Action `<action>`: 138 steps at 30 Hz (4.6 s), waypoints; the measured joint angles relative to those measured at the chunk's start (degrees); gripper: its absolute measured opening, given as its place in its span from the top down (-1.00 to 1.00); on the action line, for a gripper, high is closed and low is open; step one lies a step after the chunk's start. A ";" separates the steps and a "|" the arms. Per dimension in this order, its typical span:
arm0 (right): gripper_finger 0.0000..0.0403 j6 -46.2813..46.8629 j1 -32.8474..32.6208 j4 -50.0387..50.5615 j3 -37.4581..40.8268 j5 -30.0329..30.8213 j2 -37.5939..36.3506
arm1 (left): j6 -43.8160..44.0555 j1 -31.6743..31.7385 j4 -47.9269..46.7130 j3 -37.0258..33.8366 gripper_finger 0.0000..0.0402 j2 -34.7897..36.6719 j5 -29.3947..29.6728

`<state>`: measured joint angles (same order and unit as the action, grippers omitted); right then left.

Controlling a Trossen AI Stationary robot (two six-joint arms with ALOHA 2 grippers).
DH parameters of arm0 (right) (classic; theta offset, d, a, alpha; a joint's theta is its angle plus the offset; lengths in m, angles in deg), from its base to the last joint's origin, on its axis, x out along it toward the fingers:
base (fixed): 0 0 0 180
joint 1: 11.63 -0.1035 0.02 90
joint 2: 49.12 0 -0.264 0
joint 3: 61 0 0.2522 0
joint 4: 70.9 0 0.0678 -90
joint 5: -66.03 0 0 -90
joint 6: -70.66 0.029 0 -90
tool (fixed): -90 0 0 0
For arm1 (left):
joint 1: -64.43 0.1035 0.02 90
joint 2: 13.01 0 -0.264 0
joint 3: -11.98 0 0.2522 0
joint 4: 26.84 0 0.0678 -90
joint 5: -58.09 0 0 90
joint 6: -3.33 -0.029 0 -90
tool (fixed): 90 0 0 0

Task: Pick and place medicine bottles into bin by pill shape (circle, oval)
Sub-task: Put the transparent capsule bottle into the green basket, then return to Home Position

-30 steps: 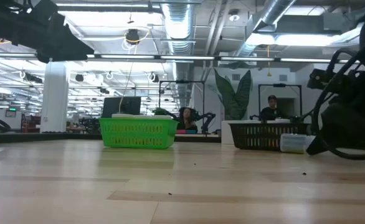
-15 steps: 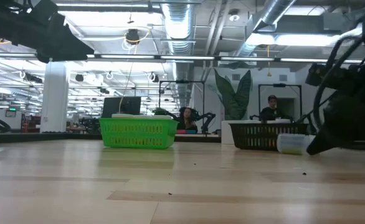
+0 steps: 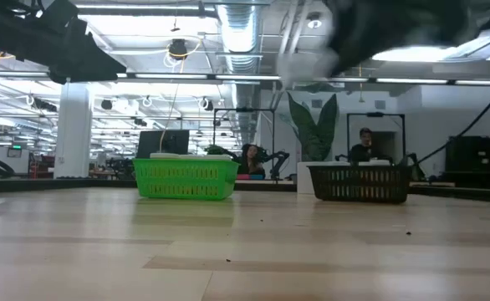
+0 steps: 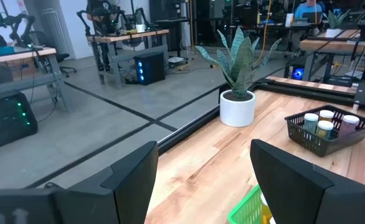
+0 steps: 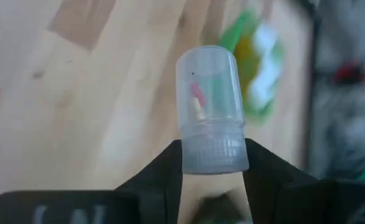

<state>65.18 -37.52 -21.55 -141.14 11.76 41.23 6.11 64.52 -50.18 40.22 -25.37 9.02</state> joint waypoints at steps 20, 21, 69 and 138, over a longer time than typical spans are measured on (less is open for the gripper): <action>0.28 -81.30 11.07 -6.02 -9.02 15.47 11.27 | -0.01 0.01 -0.02 0.00 -0.25 0.00 0.48; 0.29 -82.46 11.28 -7.14 -9.52 16.99 12.88 | -0.01 -0.01 -0.02 0.00 -0.25 0.00 0.48; 0.13 -86.07 15.42 -7.73 -26.27 15.10 33.70 | -0.65 -0.01 0.02 0.00 -0.25 0.00 1.79; 0.13 3.12 31.87 -30.90 55.65 -17.94 -82.78 | 3.42 0.01 3.92 -7.10 -0.25 8.75 -11.66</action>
<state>68.30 -5.65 -52.45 -85.49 -6.18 -41.55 9.52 64.53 -46.26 33.11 -16.62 -2.64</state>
